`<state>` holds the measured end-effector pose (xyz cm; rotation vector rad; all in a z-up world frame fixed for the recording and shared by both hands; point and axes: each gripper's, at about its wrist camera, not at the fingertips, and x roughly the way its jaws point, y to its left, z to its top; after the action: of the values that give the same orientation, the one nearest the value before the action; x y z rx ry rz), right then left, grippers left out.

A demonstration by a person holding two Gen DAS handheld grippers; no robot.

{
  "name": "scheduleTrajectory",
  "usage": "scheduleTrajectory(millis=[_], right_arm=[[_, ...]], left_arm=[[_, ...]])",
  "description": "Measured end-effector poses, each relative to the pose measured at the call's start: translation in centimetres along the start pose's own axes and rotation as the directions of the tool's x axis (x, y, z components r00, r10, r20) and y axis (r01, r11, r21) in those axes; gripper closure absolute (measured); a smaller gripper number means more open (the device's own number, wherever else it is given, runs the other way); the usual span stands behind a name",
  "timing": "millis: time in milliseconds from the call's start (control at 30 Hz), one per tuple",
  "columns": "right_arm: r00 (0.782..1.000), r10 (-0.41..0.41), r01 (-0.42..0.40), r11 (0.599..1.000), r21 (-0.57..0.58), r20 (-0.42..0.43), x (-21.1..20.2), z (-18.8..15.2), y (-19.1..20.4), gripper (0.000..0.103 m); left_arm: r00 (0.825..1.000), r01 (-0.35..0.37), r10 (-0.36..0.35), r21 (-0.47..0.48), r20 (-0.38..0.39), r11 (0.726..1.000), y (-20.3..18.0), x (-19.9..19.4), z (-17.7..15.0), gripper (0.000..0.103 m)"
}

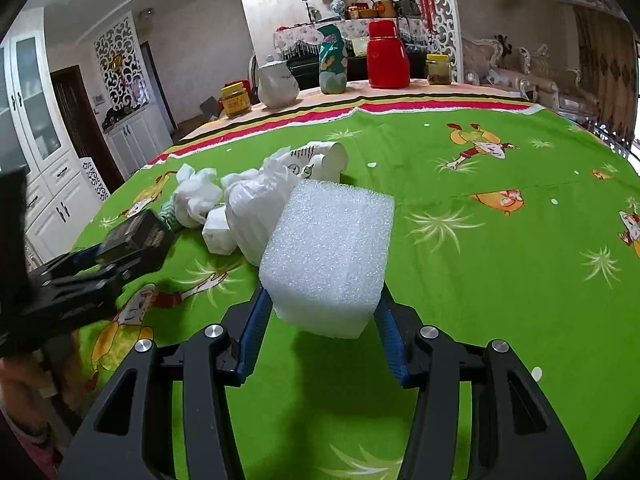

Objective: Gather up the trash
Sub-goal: 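Carry the black box and foam block to the wastebasket with both tools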

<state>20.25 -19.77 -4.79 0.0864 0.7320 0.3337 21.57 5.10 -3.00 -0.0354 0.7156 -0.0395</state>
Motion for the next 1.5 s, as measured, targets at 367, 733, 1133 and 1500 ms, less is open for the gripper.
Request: scheduleTrajectory(millis=[367,733,1133,1500], right_arm=[[1.000,0.006,-0.006,1.000,-0.025,-0.001,-0.2,-0.4,0.6,0.054],[0.998,0.035,-0.029,0.994,-0.105,0.052,-5.2,-1.7,3.7,0.054],[0.990,0.091,-0.077,0.988,-0.135,0.103,-10.9,-6.8,6.1,0.054],[0.990,0.113,-0.097,0.980,-0.174,0.085,-11.3,-8.5,7.4,0.054]], left_arm=[[0.994,-0.079,0.078,0.022,0.072,0.997,-0.2,-5.0,-3.1,0.015],[0.988,-0.096,0.098,-0.015,0.116,0.995,1.1,-10.2,-6.2,0.015],[0.977,-0.097,0.092,0.019,0.193,0.995,0.0,-15.7,-9.7,0.015],[0.976,-0.116,0.107,0.035,0.188,0.993,0.4,-16.0,-11.0,0.015]])
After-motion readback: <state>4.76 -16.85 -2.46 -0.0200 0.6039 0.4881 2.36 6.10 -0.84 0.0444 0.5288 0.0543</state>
